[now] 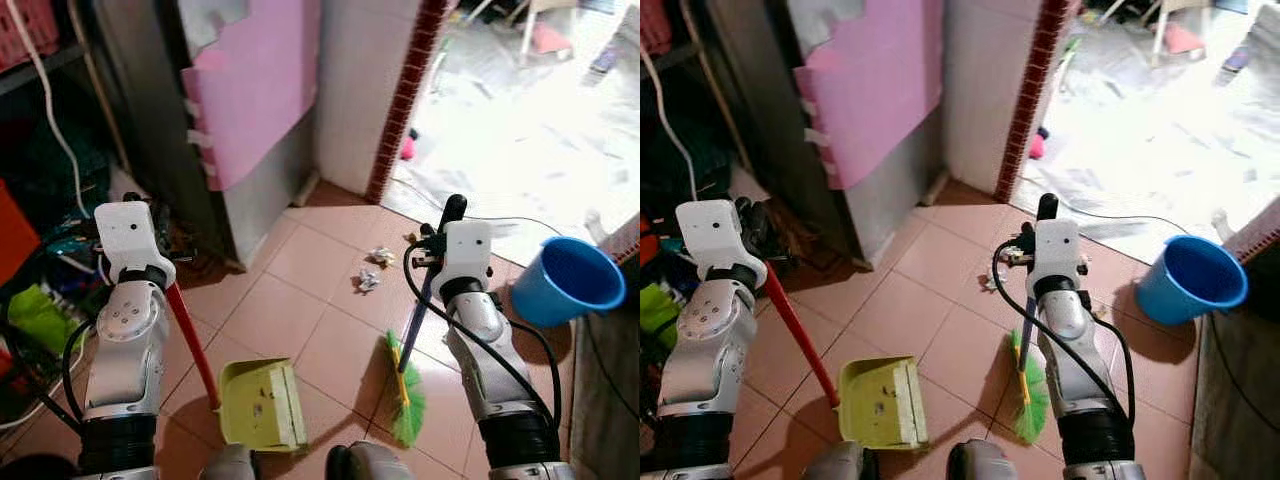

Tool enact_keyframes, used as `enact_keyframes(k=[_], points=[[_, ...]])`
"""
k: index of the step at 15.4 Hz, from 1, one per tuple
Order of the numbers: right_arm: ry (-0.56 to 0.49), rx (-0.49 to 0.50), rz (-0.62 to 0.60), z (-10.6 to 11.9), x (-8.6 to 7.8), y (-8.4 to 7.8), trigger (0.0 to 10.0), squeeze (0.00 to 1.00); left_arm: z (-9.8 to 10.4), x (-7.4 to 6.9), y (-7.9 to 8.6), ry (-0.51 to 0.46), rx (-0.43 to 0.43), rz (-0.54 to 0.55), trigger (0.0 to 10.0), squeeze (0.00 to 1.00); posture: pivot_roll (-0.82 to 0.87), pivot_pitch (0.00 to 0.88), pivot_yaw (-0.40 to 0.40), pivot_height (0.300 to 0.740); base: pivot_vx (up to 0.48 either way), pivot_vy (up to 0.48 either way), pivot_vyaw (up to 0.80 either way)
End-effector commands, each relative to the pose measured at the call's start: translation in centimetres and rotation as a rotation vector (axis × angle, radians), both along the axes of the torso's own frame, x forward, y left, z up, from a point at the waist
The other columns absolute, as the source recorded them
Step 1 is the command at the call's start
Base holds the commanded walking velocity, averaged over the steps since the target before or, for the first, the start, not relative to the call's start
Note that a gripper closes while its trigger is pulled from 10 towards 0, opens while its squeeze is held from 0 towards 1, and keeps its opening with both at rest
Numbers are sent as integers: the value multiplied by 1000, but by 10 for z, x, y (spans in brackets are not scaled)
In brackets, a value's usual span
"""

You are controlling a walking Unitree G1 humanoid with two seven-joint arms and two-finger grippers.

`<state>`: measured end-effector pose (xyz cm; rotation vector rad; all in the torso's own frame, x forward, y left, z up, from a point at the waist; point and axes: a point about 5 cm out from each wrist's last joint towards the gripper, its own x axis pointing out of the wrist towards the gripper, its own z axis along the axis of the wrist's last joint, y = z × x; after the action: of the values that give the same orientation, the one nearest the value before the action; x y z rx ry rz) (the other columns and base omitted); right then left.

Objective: Sweep floor

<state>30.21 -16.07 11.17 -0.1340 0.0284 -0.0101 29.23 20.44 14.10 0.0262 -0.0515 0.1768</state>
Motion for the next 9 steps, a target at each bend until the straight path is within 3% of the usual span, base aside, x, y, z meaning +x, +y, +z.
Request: enact_keyframes(k=[1,9], points=[[-14,-7,-13,4,-1,-4,10000,0,4,0,1,-18,6,0,10000,0,-6,92,-34,740,0,0,0],[-9,-3,-19,4,-2,-5,10000,0,3,0,4,-12,10,6,10000,0,-7,94,-36,740,0,0,0]])
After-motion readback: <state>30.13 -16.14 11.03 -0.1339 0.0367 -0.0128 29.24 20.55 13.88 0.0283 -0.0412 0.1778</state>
